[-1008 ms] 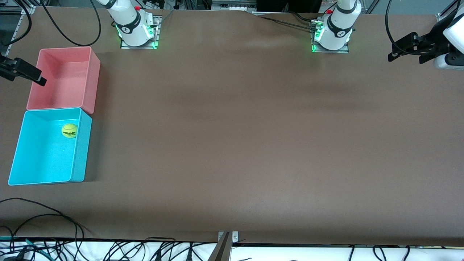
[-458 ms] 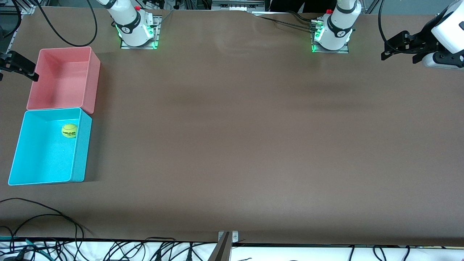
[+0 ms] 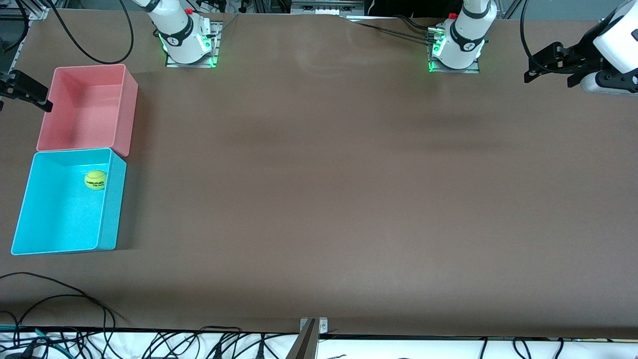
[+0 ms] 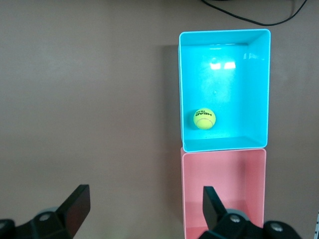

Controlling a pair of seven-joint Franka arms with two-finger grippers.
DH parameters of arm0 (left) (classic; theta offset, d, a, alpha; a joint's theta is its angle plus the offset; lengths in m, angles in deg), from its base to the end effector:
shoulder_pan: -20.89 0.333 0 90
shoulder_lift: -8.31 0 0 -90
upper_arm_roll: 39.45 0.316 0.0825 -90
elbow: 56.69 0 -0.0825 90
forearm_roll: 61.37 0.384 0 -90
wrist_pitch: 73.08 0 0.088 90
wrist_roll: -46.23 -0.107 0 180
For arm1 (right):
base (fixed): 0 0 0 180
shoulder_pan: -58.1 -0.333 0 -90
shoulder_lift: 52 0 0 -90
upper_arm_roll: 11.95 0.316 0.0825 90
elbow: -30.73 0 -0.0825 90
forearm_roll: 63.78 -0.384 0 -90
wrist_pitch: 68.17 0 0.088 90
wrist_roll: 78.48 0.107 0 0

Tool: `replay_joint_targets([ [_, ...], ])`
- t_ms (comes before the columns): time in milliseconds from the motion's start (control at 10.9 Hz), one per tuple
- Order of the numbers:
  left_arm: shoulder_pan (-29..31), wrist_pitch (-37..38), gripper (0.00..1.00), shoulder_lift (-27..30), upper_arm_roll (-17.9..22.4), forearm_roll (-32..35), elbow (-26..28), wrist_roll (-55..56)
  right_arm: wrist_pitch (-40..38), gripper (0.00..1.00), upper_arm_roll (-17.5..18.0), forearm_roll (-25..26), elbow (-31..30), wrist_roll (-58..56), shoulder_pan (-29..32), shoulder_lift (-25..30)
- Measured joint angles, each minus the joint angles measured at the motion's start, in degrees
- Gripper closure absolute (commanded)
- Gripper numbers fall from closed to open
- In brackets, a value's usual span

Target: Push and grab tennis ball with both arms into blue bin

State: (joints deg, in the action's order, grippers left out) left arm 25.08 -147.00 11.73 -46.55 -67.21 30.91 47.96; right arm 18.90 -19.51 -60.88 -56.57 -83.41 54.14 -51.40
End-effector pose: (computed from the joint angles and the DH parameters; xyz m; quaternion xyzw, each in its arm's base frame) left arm 0.5034 -0.0408 0.6537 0.9947 -0.0195 -0.0914 0.0427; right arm 0.5451 -0.0404 0.6480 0.9996 0.0102 0.0013 0.0247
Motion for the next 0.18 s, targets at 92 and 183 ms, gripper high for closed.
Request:
replay_joint_targets([
  [92,0.0,0.0,0.0,0.0,0.0,0.0,-0.1,0.0,0.0,0.0,-0.1,0.0,0.0,0.0,0.0,0.0],
  [183,0.0,0.0,0.0,0.0,0.0,0.0,-0.5,0.0,0.0,0.0,-0.1,0.0,0.1,0.0,0.0,0.0],
])
